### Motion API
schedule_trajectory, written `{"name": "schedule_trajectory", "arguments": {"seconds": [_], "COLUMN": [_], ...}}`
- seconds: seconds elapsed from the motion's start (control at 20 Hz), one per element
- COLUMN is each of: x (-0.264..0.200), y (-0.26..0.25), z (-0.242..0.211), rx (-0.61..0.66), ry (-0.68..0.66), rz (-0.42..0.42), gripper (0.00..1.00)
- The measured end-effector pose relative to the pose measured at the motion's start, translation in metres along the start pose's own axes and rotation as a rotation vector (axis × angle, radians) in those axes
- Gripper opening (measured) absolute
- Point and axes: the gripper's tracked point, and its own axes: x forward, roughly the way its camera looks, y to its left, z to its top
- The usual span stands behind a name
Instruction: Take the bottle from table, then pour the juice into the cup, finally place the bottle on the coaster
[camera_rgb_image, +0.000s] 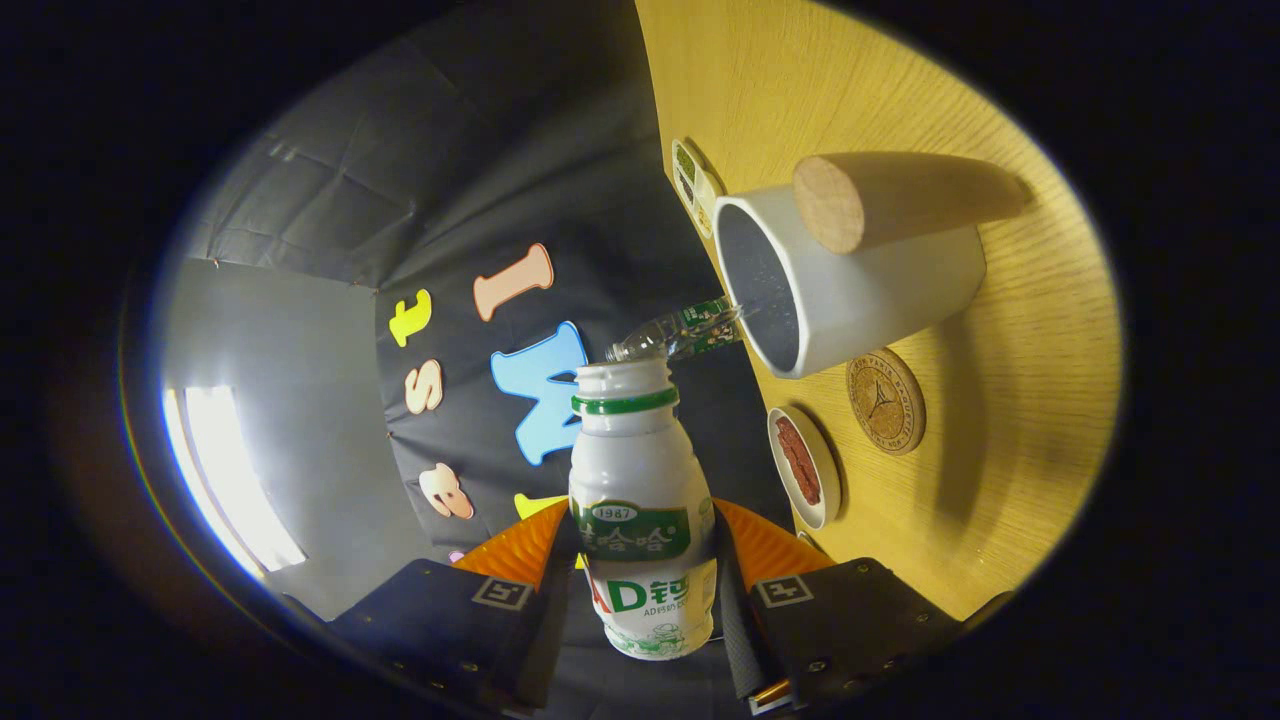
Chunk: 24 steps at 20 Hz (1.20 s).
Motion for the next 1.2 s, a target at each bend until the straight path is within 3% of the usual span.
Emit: {"name": "schedule_trajectory", "arguments": {"seconds": [1.2], "x": [-0.0025], "y": [0.0025], "z": [-0.0034], "rx": [0.080], "ry": [-0.001], "rz": [-0.001], "gripper": [0.66]}}
